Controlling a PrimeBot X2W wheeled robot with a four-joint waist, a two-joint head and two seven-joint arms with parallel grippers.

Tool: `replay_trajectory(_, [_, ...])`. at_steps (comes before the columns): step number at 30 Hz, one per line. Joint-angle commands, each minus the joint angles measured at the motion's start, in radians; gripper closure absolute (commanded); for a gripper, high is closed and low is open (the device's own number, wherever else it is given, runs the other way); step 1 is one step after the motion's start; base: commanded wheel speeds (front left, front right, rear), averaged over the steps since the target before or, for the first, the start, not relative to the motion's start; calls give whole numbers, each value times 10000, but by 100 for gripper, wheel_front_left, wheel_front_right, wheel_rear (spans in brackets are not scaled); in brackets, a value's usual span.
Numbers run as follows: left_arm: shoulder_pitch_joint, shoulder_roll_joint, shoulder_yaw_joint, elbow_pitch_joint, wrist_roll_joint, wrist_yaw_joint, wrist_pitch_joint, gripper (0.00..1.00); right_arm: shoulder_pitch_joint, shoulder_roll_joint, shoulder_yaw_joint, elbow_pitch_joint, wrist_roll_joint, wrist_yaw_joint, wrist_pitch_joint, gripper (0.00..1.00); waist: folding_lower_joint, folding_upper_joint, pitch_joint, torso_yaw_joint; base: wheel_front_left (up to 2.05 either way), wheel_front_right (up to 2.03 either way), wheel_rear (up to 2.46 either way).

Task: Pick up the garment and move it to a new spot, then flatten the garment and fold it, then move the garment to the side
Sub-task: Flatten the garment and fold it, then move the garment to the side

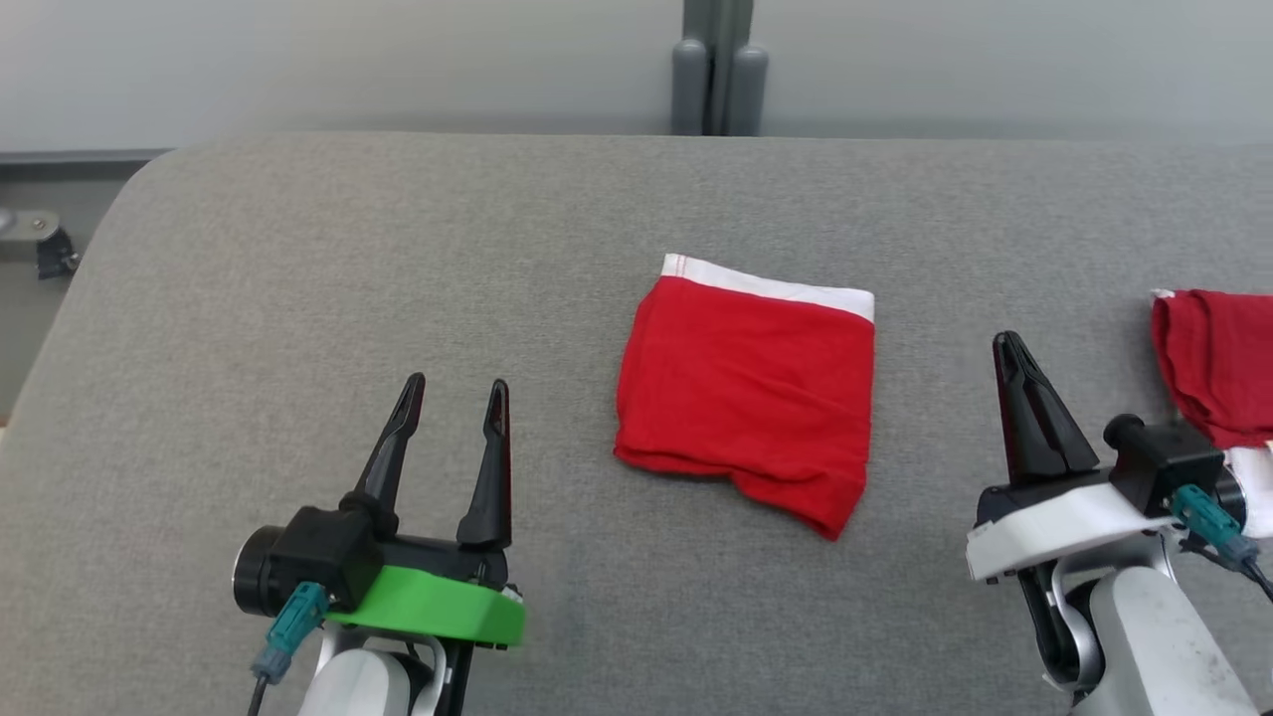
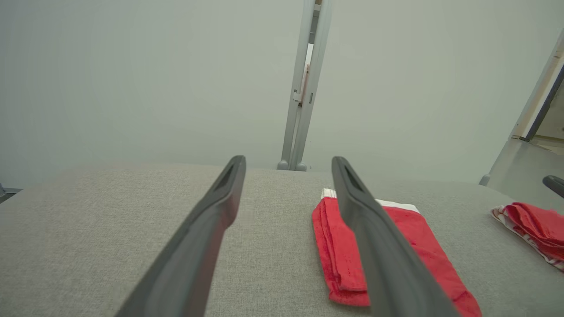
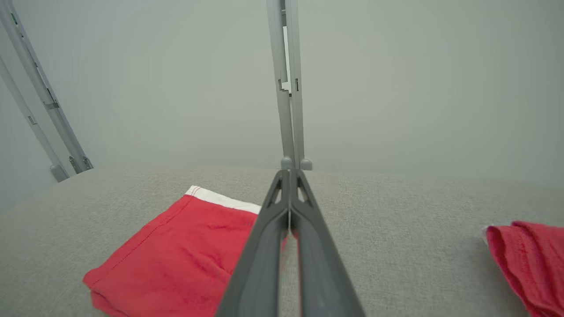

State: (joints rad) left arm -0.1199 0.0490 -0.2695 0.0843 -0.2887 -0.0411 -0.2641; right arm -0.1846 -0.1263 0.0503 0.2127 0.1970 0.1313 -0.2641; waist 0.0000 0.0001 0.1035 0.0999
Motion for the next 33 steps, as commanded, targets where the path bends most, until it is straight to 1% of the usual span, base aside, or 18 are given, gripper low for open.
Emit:
replay_trajectory(1, [67, 36, 58, 23, 77, -27, 2, 0, 246, 124, -107, -175, -107, -15, 5, 100, 0, -1, -250, -668, 0, 0, 0])
replay_trajectory(5, [59, 36, 104, 97, 94, -73, 4, 0, 588, 359, -476, -571, -527, -15, 5, 100, 0, -1, -153, -885, 0, 0, 0])
replay_trajectory(6, [72, 36, 107, 138, 116, -101, 4, 0, 641, 417, -606, -690, -651, -15, 5, 30, 0, -1, -139, -923, 0, 0, 0])
replay_trajectory(7, [77, 36, 111, 168, 134, -104, 4, 0, 697, 471, -689, -756, -691, -15, 5, 0, 0, -1, -128, -944, 0, 0, 0])
replay_trajectory(12, [108, 36, 128, 258, 180, -167, 4, 0, 944, 660, -913, -962, -882, -15, 5, 0, 0, -1, -127, -988, 0, 0, 0])
replay_trajectory(17, [96, 36, 76, 321, 263, -239, 4, 0, 950, 718, -842, -911, -992, -15, 5, 0, 0, -1, -16, -988, 0, 0, 0])
replay_trajectory(29, [291, 36, -278, 402, 259, -334, 4, 0, 1111, 754, -766, 46, -1179, -15, 5, 0, 0, -1, -224, -673, 0, 0, 0])
replay_trajectory(33, [151, 36, -384, 304, 221, -260, 4, 0, 820, 751, -670, 437, -1164, -15, 5, 0, 0, -1, 78, -422, 0, 0, 0])
